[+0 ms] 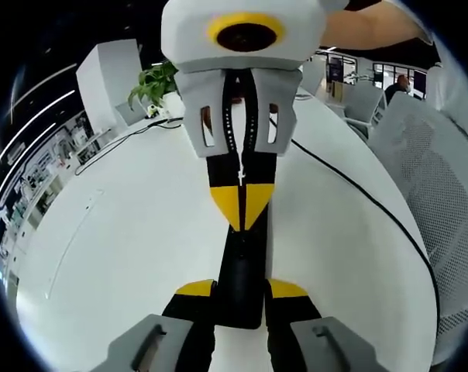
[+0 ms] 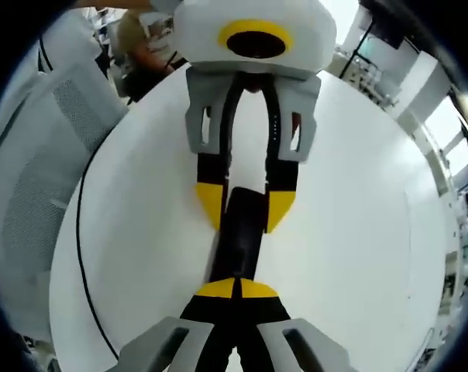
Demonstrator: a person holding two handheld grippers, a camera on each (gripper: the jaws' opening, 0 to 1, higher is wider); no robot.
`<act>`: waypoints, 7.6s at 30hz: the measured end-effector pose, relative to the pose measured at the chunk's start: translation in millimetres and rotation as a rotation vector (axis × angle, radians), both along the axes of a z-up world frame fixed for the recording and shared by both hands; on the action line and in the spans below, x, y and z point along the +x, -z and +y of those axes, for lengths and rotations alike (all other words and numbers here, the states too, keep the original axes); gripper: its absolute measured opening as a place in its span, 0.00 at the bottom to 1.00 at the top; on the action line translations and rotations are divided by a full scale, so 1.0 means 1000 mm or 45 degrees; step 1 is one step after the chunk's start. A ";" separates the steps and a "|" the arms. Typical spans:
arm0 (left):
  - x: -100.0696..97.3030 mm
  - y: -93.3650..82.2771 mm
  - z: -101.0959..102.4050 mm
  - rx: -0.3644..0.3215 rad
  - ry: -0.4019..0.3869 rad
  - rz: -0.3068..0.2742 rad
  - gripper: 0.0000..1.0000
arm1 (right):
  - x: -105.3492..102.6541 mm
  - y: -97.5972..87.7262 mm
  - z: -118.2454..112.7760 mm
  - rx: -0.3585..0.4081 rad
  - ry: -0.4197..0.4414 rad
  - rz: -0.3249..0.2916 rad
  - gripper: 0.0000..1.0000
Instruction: Press the specified remote control buttons in sequence, fully releasing each button before pressing the next.
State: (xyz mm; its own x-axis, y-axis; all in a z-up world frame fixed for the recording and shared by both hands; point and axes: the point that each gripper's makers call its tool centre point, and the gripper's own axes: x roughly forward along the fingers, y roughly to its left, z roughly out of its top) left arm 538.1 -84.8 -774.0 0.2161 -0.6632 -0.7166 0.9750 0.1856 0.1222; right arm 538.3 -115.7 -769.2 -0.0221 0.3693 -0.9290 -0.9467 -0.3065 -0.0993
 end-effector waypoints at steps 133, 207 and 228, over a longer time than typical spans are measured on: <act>-0.002 0.000 0.000 -0.019 -0.019 0.013 0.23 | -0.014 0.003 0.001 0.016 0.024 -0.044 0.00; -0.002 0.000 -0.001 -0.044 -0.021 0.011 0.23 | 0.006 -0.040 0.015 0.158 0.067 -0.077 0.00; -0.003 0.000 -0.001 -0.060 -0.022 0.007 0.23 | -0.004 -0.015 0.016 0.110 0.043 -0.023 0.00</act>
